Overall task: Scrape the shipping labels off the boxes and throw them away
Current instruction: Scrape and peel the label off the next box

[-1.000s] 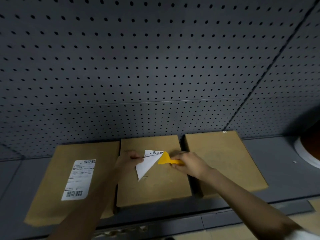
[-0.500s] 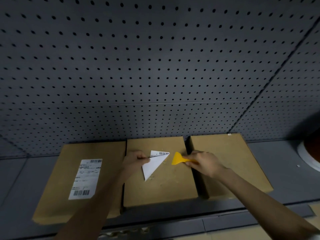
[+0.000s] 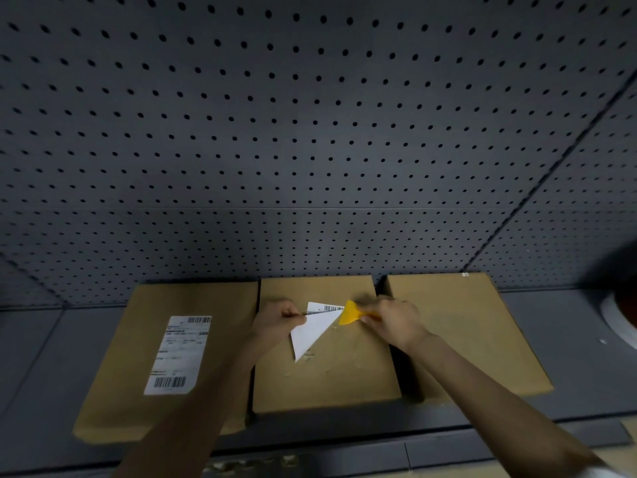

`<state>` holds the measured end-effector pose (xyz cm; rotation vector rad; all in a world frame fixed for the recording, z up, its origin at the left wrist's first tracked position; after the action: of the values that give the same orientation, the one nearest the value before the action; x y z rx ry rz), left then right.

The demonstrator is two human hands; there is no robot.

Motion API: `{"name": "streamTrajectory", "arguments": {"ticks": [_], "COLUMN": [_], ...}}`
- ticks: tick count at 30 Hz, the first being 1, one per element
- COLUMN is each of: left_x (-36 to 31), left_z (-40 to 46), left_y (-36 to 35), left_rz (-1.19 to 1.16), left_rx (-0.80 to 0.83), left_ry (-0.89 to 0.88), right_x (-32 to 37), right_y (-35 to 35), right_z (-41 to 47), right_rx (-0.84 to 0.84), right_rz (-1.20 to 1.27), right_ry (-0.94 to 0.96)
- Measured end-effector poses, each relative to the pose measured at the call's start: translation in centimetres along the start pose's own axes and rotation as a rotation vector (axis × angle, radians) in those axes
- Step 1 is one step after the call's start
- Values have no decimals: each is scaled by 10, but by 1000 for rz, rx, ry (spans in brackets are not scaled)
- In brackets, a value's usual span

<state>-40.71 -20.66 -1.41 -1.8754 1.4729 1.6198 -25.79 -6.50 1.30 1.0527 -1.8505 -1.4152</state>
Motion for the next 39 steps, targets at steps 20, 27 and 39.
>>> {"name": "streamTrajectory", "arguments": {"ticks": [20,27,39], "left_x": [7,10,11], "left_z": [2,3,2], "left_y": [4,6,15], "left_rz": [-37,-49,-147], "left_rx": [-34,-68,-115], "left_ry": [2,7,-31], "right_x": [10,-5,14], "right_y": [8,3,-20], "right_z": [-2,-13,-35], "right_rx": [-12,34,183], "right_rz": [18,28,250], "right_ry": [-50,-96,57]}}
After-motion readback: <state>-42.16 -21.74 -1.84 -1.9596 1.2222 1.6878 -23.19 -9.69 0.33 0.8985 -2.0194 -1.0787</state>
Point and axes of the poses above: each hand's wrist, its own z-axis towards the middle knuckle, its own y-axis out of the back of the hand, x = y × z, the point moved 10 cm from there along z, towards the middle knuckle, and after that the axes turned 6 degrees about -z, right-handed, at the moved point
